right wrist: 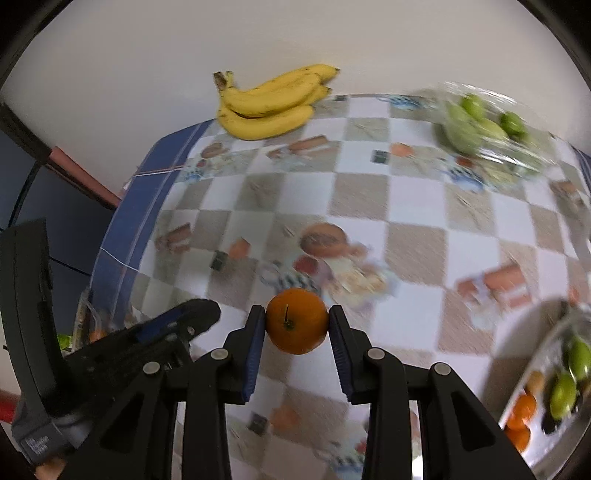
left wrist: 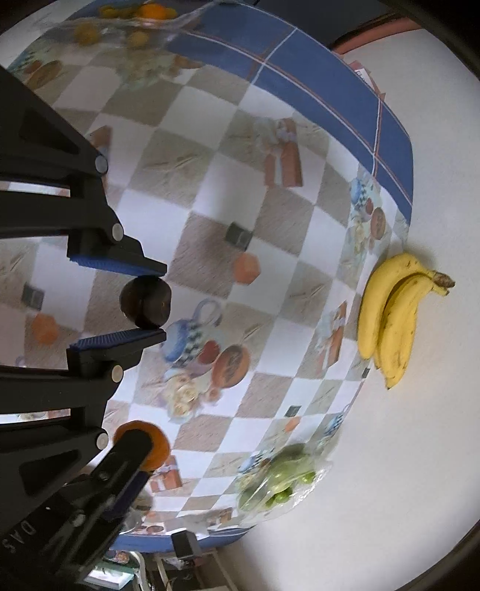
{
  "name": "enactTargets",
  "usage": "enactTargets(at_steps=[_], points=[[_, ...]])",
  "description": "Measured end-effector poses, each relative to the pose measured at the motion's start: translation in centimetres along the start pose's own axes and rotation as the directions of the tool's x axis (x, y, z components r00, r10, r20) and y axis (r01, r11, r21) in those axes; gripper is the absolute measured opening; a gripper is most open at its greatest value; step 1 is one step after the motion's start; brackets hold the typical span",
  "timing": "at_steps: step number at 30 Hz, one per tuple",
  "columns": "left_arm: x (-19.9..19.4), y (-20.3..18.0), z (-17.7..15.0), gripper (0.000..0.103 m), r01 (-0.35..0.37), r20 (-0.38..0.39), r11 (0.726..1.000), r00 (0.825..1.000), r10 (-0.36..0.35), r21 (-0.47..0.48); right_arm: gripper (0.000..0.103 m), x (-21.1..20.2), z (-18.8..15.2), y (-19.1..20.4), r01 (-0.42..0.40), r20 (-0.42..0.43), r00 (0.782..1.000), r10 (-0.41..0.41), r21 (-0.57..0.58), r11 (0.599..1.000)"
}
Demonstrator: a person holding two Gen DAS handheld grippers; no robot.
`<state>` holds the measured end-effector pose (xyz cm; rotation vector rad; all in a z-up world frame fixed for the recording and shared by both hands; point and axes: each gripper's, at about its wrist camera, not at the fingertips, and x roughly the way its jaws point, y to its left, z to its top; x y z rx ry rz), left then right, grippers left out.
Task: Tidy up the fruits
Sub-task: 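Carry the plum and mandarin over the steel bowl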
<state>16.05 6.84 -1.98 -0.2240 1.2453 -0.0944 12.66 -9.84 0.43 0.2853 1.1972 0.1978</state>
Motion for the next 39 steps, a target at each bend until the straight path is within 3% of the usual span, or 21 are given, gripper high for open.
enactTargets(at_steps=[15, 35, 39], points=[[-0.3, -5.4, -3.4, 0.030, 0.000, 0.008, 1.000, 1.000, 0.000, 0.015, 0.036, -3.8, -5.4, -7.5, 0.034, 0.040, 0.998, -0.040, 0.153, 0.988], [0.1, -12.7, -5.0, 0.030, 0.047, 0.047, 0.996, 0.998, -0.050, 0.076, 0.036, -6.8, -7.4, -13.7, 0.108, 0.073, 0.989, -0.130, 0.252, 0.962], [0.8, -14.4, -5.5, 0.030, 0.054, 0.037, 0.993, 0.998, -0.059, 0.109, 0.036, -7.7, -7.6, -16.0, 0.159, 0.077, 0.979, -0.188, 0.288, 0.944]])
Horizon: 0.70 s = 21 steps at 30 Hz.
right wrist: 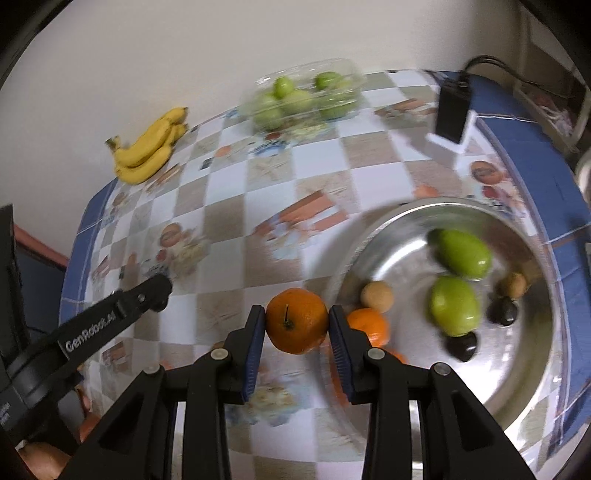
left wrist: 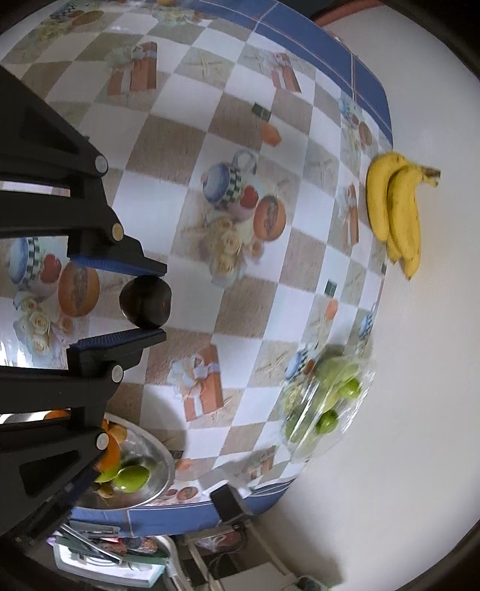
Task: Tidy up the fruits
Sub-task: 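Carry the plum and mandarin over the steel bowl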
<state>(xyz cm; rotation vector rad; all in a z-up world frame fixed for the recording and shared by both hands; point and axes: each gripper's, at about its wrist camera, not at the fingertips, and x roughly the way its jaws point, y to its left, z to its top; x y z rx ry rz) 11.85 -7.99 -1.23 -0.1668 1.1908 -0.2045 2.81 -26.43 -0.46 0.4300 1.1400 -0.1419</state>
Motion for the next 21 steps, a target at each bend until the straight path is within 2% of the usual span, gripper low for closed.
enactTargets(at_steps=[4, 10, 21], points=[[0.5, -2.1, -0.5, 0.030, 0.009, -0.008, 0.998, 1.000, -0.009, 0.057, 0.036, -0.4, 0.5, -3.2, 0.060, 0.008, 0.998, -0.061, 0.063, 0.996], [1.2, -6.0, -1.8, 0.030, 0.046, -0.036, 0.985, 0.999, -0.040, 0.164, 0.036, -0.8, 0.6, -6.4, 0.101, 0.000, 0.995, -0.101, 0.123, 0.987], [1.9, -12.3, -5.2, 0.030, 0.128, -0.108, 0.936, 0.989, -0.097, 0.327, 0.037, -1.9, 0.1, -9.3, 0.095, -0.002, 0.995, -0.096, 0.171, 0.981]])
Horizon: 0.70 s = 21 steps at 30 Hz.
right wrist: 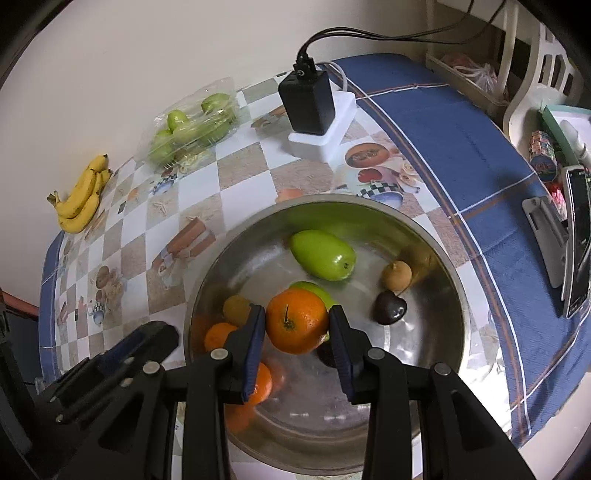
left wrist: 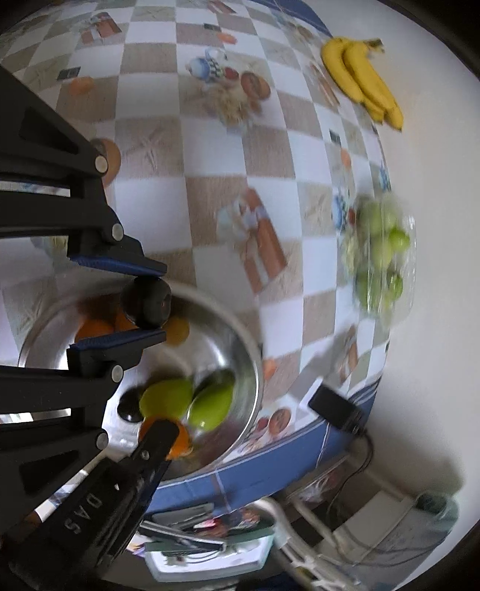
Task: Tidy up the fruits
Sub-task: 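Carry the plum and mandarin over the steel bowl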
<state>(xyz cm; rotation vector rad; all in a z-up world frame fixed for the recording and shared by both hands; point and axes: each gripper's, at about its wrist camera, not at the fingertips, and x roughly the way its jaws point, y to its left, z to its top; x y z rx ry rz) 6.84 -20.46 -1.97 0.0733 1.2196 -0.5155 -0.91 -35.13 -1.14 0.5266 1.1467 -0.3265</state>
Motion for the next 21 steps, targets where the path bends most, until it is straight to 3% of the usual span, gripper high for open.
enactTargets(at_steps=[21], points=[[2.0, -4.8, -1.2, 0.031, 0.052, -0.058, 0.996, 0.997, -0.048, 0.070, 0.037, 0.5, -2.0, -4.6, 0.080, -0.050, 0.996, -0.078, 0.043, 0.996]])
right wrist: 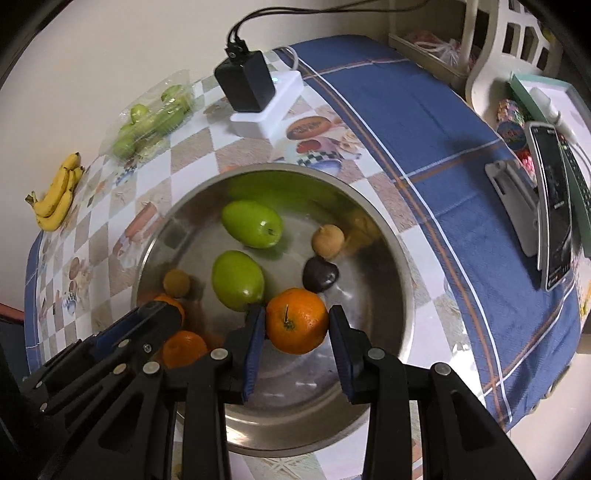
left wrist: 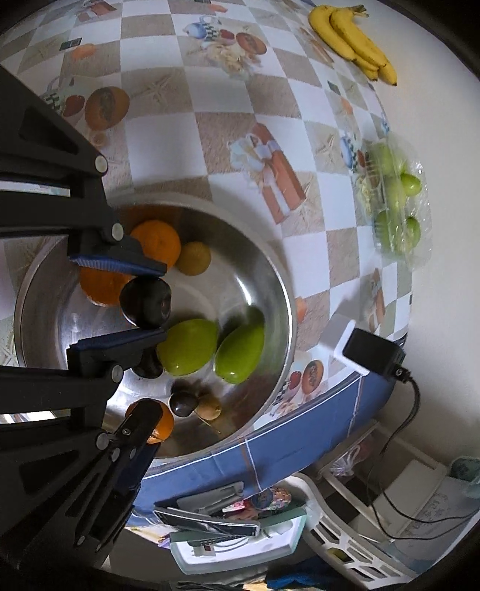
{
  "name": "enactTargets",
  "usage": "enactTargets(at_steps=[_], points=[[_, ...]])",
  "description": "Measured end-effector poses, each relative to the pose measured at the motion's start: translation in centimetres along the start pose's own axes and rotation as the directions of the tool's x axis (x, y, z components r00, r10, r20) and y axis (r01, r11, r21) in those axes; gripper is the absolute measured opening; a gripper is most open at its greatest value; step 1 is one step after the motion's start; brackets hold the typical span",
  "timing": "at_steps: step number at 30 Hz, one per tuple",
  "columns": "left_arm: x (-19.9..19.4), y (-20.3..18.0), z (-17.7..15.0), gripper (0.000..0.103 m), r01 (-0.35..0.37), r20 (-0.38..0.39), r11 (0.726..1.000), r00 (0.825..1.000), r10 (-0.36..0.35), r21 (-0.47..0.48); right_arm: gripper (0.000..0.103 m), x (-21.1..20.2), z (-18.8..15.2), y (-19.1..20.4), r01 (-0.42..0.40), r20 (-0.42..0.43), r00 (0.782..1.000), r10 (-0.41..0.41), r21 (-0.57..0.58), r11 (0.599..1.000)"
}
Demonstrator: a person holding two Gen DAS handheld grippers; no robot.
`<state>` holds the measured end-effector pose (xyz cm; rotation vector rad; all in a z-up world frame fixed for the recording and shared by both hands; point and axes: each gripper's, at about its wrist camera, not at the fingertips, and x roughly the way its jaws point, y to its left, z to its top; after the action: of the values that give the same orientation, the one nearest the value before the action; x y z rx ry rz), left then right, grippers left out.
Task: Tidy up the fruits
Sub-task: 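Carry the plum and mandarin over the steel bowl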
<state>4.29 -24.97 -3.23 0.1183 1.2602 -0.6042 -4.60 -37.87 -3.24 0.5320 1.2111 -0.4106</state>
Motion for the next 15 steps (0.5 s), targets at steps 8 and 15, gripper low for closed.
enactTargets(at_steps=[8, 15], points=[[0.9, -0.3, -0.2, 0.031, -0.012, -0.027, 1.000, 1.000, 0.013, 0.010, 0.037, 1.2, -0.2, -0.5, 0.016, -0.040, 0.999, -0.016, 0.005, 1.000], [1.3, -0.2, -0.2, 0.031, -0.013, -0.043, 1.000, 0.999, 0.013, 0.001, 0.038, 2.2, -0.5, -0.5, 0.022, -0.073, 0.997, -0.022, 0.002, 1.000]])
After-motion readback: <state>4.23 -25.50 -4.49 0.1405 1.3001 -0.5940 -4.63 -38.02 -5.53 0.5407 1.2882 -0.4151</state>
